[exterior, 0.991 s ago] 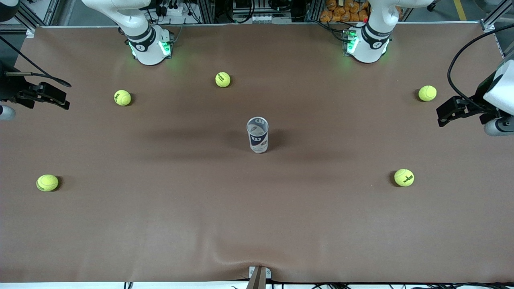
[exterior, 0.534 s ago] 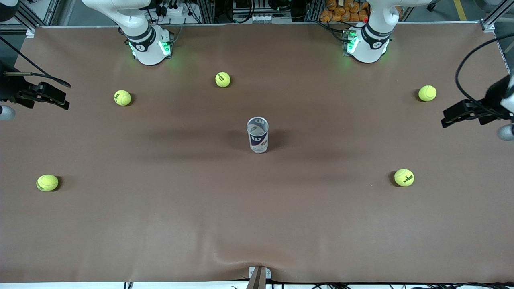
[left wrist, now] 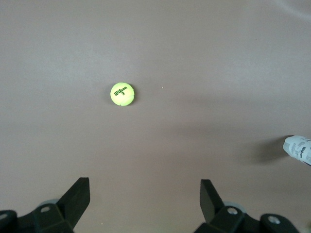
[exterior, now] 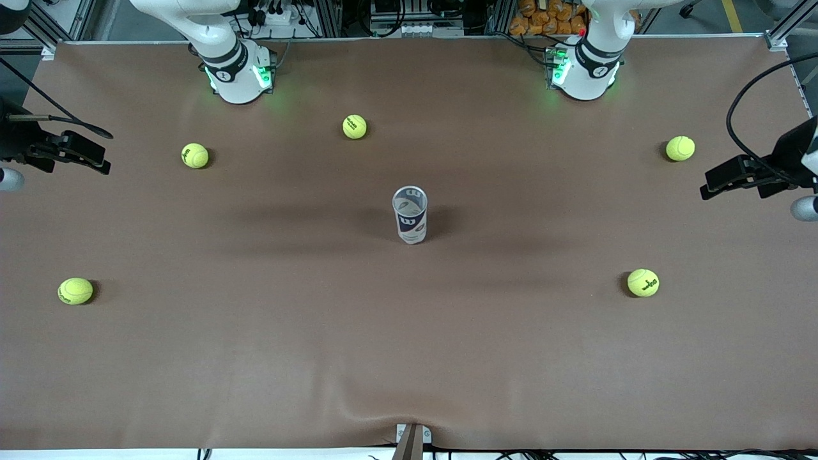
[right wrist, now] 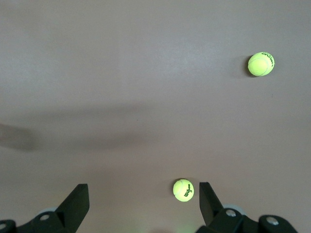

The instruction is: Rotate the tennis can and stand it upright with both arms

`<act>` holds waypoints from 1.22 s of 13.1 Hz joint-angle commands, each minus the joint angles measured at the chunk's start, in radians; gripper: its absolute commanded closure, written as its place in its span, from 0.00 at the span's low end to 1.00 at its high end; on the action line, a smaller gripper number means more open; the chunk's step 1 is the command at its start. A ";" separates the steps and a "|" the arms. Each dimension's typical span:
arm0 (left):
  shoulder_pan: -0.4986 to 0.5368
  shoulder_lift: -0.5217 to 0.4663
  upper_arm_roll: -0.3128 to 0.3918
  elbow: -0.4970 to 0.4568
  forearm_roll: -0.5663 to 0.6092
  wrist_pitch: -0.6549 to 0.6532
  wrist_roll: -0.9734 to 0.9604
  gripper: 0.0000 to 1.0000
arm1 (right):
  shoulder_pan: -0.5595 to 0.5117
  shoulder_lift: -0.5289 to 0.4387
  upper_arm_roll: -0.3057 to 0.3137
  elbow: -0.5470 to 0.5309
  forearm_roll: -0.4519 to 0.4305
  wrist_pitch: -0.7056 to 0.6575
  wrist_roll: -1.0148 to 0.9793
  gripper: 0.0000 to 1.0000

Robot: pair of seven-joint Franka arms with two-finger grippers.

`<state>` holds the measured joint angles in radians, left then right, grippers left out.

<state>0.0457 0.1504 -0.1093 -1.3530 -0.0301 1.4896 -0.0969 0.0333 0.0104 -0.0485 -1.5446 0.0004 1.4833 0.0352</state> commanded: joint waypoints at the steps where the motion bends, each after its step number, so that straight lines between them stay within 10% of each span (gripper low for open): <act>1: -0.004 -0.167 -0.009 -0.235 0.019 0.127 0.002 0.00 | 0.004 -0.012 0.001 -0.012 -0.006 0.002 0.019 0.00; 5: 0.005 -0.261 -0.009 -0.377 0.013 0.191 0.003 0.00 | 0.004 -0.012 0.001 -0.012 -0.006 0.002 0.019 0.00; 16: 0.005 -0.218 -0.001 -0.298 0.015 0.184 0.023 0.00 | 0.004 -0.012 0.001 -0.014 -0.006 0.000 0.020 0.00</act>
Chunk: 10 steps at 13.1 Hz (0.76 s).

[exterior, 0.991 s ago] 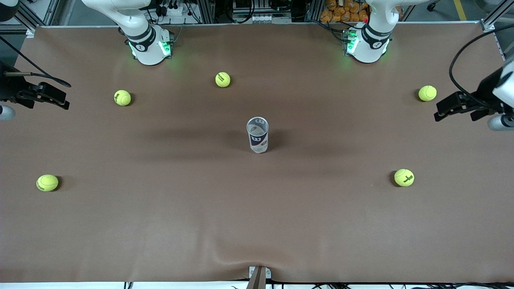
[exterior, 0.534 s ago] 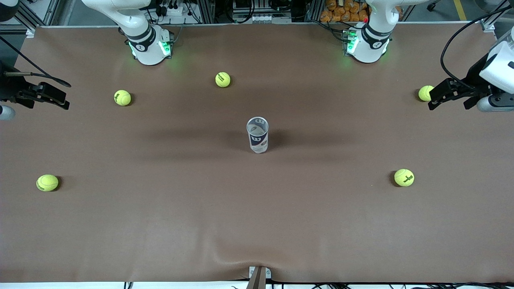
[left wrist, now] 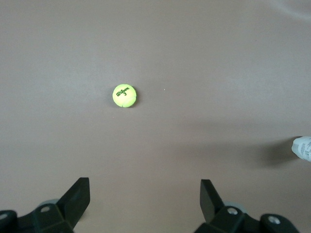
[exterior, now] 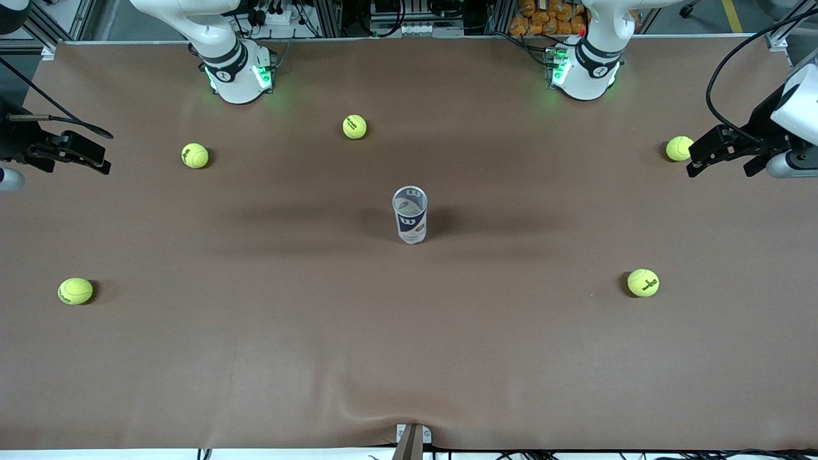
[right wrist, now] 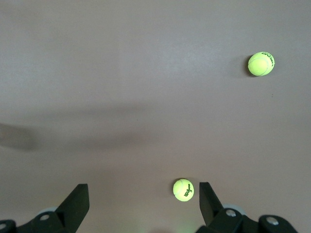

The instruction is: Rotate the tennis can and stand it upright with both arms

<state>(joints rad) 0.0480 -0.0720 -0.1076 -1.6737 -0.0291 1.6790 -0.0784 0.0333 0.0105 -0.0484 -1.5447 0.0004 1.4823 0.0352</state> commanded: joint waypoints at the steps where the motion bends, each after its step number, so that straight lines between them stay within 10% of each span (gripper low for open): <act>1: -0.002 0.009 -0.007 0.037 0.017 -0.005 -0.003 0.00 | 0.004 -0.009 0.001 -0.014 -0.006 0.001 0.020 0.00; 10: -0.111 0.006 0.092 0.034 0.017 -0.027 -0.001 0.00 | 0.002 -0.012 0.001 -0.020 -0.006 -0.002 0.020 0.00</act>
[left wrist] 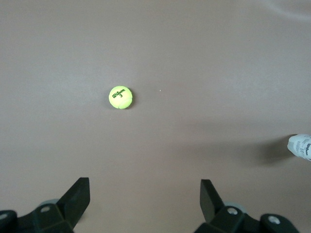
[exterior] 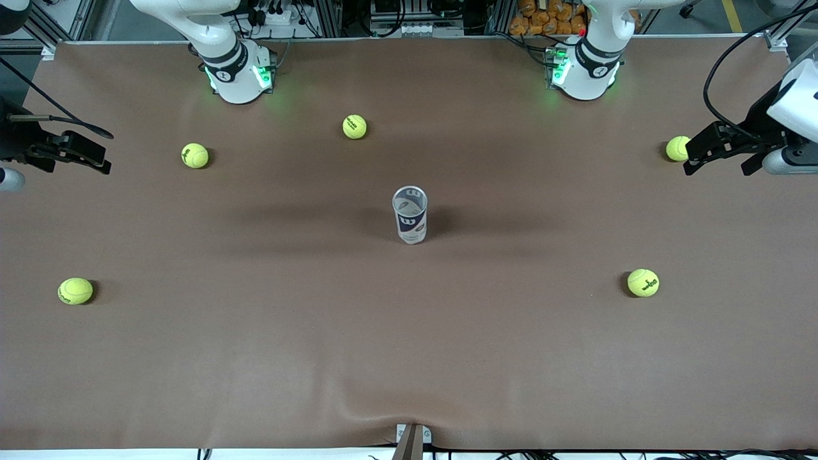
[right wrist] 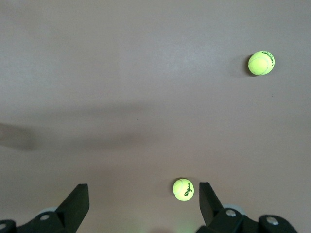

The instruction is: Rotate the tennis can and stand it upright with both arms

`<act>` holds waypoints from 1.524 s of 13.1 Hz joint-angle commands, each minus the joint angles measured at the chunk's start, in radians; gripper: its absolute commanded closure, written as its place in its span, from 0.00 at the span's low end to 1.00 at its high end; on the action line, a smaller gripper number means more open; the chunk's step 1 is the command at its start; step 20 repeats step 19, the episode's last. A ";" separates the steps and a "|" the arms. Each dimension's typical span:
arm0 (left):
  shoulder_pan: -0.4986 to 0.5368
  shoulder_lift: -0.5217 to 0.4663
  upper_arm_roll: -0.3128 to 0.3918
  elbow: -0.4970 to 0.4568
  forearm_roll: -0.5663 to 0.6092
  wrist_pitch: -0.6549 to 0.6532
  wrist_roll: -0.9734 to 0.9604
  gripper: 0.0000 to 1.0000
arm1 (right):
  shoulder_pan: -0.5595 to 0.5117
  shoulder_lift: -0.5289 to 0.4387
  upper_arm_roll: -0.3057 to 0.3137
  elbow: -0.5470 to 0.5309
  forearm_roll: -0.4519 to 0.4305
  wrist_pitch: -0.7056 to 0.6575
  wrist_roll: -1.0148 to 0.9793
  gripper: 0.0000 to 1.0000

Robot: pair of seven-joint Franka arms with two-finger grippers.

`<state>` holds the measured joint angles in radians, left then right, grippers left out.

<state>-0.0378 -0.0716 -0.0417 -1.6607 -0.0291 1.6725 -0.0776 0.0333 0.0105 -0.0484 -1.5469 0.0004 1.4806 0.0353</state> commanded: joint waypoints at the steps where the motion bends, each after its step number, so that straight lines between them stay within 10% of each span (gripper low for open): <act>1: -0.021 0.006 0.026 0.021 0.017 -0.019 -0.001 0.00 | 0.000 -0.012 0.001 -0.016 -0.006 0.001 0.020 0.00; 20: -0.017 0.007 0.020 0.024 0.017 -0.036 -0.002 0.00 | 0.005 -0.015 -0.001 -0.015 0.003 0.003 0.020 0.00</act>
